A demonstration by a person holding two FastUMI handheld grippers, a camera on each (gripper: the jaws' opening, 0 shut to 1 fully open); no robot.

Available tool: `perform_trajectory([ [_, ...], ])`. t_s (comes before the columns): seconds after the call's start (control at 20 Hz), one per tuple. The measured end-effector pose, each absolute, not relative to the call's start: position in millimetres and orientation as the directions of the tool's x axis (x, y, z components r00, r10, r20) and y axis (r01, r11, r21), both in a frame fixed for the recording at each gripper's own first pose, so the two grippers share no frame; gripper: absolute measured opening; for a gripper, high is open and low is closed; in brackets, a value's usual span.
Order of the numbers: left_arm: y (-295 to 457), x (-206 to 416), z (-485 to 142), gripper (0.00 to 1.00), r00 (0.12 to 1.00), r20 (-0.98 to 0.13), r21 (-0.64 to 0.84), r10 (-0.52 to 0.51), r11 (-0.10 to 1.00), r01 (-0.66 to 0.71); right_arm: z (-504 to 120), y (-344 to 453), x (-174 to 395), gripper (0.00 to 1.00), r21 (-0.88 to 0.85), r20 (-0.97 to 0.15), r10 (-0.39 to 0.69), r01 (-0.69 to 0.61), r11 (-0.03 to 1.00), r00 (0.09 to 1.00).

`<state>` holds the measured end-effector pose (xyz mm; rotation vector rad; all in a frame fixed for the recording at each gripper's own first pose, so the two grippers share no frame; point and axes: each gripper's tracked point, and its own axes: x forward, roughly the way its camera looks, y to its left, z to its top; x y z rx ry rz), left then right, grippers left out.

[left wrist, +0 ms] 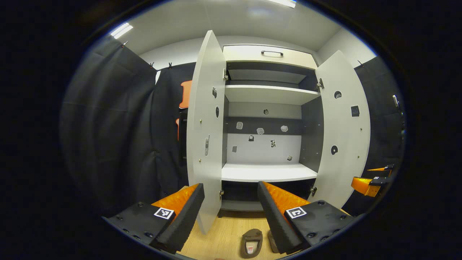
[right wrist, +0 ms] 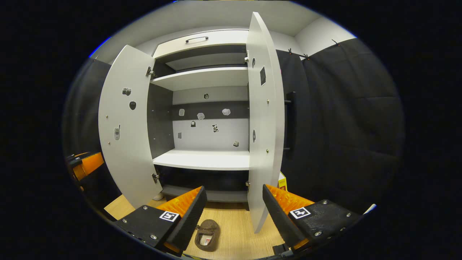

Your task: Grab one shoe with the right hand and put it into the shoe cabinet, grab the other shoe with the left hand and put it into the shoe cabinet; then close the right door with the right hand and the left door with the left hand.

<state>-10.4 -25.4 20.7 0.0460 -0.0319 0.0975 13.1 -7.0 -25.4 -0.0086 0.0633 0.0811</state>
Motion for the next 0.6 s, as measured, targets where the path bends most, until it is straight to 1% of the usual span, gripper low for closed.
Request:
perform_trajectory([
  [0.1,-23,-10,23,0.94,0.994,0.041,0.062,0.097,0.993,-0.099,-41,2,19,0.95,0.007,-0.088,0.088,-0.088,0.996,0.992],
  [0.3,-20,-8,26,0.95,0.995,0.05,0.06,0.086,0.994,-0.089,-91,19,28,0.95,0.025,-0.197,0.102,-0.099,0.995,0.975],
  [0.4,-16,-4,27,0.96,0.996,0.051,0.062,0.078,0.995,-0.081,-122,27,32,0.95,0.027,-0.251,0.104,-0.1,0.995,0.962],
  [0.45,-13,-1,27,0.94,0.996,0.052,0.066,0.077,0.995,-0.08,-140,31,34,0.96,0.024,-0.282,0.101,-0.098,0.995,0.954],
  [0.6,-3,4,24,0.94,0.996,0.042,0.068,0.077,0.994,-0.08,-195,40,43,0.96,0.018,-0.37,0.09,-0.089,0.996,0.925],
])
